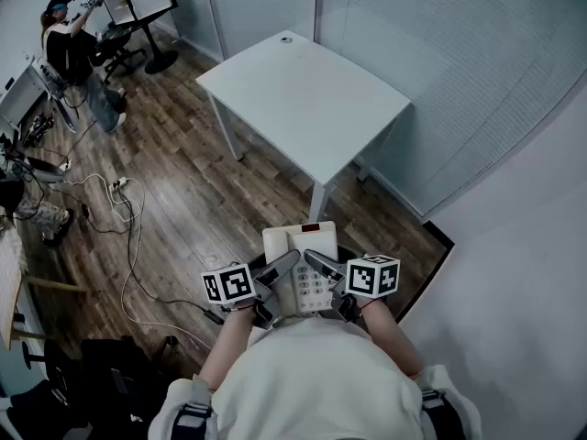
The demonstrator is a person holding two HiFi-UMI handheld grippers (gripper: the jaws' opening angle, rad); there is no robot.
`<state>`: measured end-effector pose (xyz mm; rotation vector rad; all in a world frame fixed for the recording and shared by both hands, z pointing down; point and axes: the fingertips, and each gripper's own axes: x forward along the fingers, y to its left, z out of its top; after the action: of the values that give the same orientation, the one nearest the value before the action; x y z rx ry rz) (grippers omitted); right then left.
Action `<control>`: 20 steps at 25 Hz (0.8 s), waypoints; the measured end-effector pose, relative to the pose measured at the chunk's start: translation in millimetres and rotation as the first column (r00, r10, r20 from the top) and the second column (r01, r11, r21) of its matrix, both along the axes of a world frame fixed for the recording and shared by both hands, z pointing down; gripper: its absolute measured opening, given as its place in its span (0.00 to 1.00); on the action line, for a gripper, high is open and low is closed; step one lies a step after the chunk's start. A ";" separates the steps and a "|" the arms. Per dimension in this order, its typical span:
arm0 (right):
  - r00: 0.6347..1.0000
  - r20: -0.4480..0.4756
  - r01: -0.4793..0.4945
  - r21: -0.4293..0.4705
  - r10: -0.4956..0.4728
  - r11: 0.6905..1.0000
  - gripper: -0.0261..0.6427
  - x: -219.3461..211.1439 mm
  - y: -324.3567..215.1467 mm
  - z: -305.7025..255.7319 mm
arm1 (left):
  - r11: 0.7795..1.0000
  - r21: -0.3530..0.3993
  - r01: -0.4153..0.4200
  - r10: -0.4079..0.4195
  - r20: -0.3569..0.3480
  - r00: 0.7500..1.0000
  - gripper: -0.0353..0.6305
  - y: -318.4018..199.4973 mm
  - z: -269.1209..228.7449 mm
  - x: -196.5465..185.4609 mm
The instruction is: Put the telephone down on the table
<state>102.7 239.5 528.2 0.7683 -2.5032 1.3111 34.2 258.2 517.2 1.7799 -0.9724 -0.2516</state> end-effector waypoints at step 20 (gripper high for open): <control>0.999 0.000 0.043 0.043 -0.043 0.998 0.55 -1.5 7.1 0.5 | 0.998 0.033 0.048 -0.048 0.001 0.999 0.69 10.6 2.0 0.0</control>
<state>101.3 246.7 528.7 0.7189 -2.5413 1.2476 34.2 268.8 519.1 1.7887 -1.0184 -0.2974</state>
